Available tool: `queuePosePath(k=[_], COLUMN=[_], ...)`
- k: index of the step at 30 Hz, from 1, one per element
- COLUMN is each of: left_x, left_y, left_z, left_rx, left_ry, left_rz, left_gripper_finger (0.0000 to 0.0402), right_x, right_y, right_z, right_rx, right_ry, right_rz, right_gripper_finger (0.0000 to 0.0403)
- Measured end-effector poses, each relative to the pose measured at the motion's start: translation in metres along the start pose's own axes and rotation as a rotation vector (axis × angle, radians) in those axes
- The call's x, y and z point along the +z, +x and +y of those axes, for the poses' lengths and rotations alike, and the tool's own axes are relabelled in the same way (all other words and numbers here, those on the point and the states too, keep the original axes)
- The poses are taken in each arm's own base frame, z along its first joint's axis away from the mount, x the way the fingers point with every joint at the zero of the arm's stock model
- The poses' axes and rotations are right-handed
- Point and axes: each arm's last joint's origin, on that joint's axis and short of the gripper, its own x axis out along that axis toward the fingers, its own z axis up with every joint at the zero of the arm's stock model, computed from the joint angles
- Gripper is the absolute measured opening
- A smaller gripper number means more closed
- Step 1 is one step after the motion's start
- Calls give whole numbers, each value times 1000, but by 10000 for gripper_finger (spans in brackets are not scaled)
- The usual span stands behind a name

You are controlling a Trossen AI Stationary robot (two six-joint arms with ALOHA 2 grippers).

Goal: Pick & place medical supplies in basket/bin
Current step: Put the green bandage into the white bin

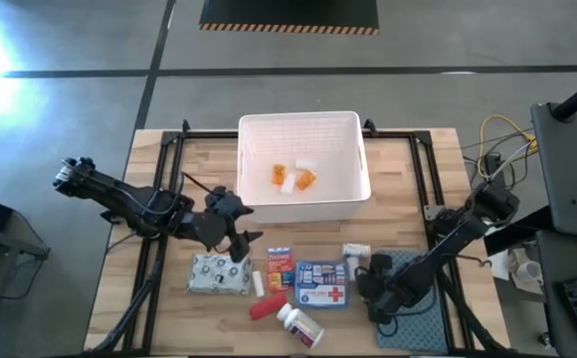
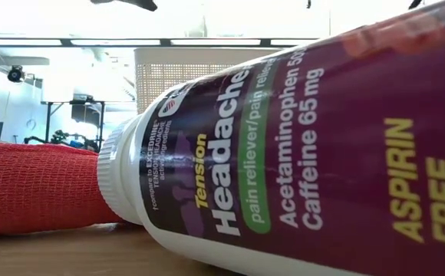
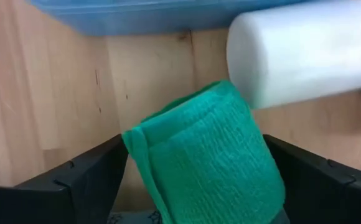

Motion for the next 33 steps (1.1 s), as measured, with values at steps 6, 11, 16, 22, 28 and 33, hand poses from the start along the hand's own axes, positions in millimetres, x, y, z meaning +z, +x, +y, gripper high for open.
queuePosePath(k=[6, 11, 16, 22, 28, 33], left_x=[-2, -2, -2, -2, -2, -2], left_y=[1, 1, 1, 1, 1, 1], left_z=[0, 0, 0, 0, 0, 0], left_rx=[3, 4, 3, 4, 3, 3], left_ry=[3, 3, 4, 4, 4, 5], left_rz=[4, 5, 5, 5, 5, 5], left_gripper_finger=[306, 306, 306, 306, 306, 306], right_x=[5, 14, 23, 33, 51, 83], right_y=[-5, -15, -34, -88, -170, -216], right_z=[-3, -2, 4, -4, -45, -98], right_rx=[16, 7, 14, -4, -108, -291], right_ry=[39, 42, 33, 48, 215, 351], right_rz=[27, 35, 30, -7, -377, -708], right_gripper_finger=[297, 237, 181, 146, 150, 182])
